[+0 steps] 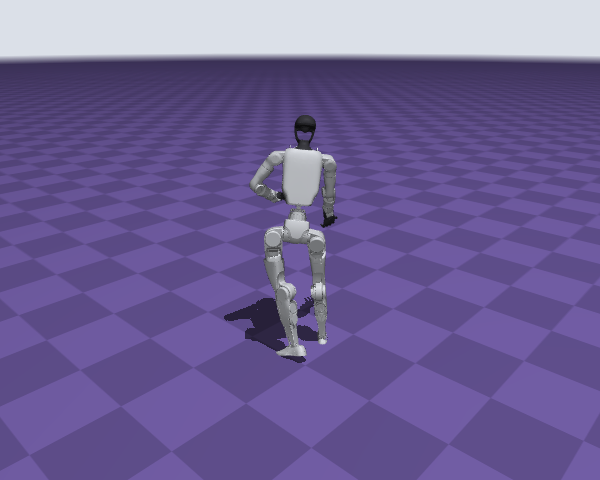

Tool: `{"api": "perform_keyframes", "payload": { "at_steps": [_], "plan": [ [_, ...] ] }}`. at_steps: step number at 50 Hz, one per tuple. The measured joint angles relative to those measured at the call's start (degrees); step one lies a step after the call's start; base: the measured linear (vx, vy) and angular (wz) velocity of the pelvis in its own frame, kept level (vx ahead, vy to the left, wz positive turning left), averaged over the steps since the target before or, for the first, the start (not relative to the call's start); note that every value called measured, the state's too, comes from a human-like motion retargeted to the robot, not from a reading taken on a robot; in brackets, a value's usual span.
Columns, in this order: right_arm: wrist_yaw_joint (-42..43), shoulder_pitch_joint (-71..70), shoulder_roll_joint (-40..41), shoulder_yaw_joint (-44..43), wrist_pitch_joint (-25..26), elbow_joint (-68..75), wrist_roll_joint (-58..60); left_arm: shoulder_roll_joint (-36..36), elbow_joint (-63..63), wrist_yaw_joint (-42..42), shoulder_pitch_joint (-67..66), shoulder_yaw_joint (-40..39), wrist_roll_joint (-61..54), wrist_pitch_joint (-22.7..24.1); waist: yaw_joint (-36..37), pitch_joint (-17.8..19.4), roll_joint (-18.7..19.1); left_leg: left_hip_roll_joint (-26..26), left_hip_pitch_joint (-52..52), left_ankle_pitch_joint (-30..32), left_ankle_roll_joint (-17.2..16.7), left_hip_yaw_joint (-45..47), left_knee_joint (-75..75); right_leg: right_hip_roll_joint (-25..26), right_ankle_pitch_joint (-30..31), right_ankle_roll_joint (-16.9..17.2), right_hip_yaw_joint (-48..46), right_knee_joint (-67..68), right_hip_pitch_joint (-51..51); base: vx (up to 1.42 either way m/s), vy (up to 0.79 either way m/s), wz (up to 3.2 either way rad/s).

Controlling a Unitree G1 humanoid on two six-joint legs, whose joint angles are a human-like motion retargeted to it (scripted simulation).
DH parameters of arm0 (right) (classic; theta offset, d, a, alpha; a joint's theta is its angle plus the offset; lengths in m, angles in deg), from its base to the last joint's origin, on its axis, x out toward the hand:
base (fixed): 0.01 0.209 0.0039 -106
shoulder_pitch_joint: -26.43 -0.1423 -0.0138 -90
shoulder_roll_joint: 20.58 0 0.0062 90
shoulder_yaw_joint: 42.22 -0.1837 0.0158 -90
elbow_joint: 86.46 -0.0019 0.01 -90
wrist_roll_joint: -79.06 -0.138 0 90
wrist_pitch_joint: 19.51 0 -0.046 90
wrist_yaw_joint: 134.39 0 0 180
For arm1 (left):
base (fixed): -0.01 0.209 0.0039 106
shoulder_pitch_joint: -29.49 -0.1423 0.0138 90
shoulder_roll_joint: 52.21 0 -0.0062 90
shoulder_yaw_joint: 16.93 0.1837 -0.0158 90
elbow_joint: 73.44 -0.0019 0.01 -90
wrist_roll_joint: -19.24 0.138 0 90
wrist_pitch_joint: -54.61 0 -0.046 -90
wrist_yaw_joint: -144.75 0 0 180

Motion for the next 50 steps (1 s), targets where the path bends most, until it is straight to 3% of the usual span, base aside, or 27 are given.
{"api": "perform_keyframes", "payload": {
  "at_steps": [13,23,35,50],
  "plan": [
    [1.17,-9.59,-8.64,-5.13,-0.31,4.69,-0.08,2.80,-1.84,-6.18,-4.73,-3.16,-2.32,-2.83,5.74,7.71,6.59,-1.01,-4.41,0.92,0.01,0.47,-5.11,-0.26,3.55,0.00,-2.99,-4.62,-3.87,-0.07,-0.06,0.20],
    [3.72,-15.79,-12.60,-6.29,-2.98,2.82,-0.48,5.58,-2.55,-9.90,-5.43,-5.64,-6.07,-2.79,8.34,11.84,9.37,0.23,-7.90,1.13,0.01,0.16,-4.89,-0.04,4.78,0.00,-4.74,-4.80,-6.94,-0.06,-0.06,0.19],
    [4.97,-18.26,-13.12,-4.91,-4.02,1.32,-0.06,6.95,-2.80,-11.60,-3.83,-6.34,-7.83,-1.65,9.79,13.82,10.28,0.94,-10.18,0.69,0.01,-1.01,-4.84,0.03,5.31,0.00,-6.15,-4.86,-8.40,-0.01,-0.01,0.03],
    [5.48,-17.68,-13.18,-5.62,-3.51,2.42,-1.17,7.69,-3.49,-12.08,-2.43,-6.06,-8.97,-1.18,10.94,13.75,8.69,1.21,-10.52,-0.41,0.01,-2.77,-4.87,0.07,5.05,0.00,-6.81,-4.82,-7.95,0.00,0.00,0.00]
  ]
}}
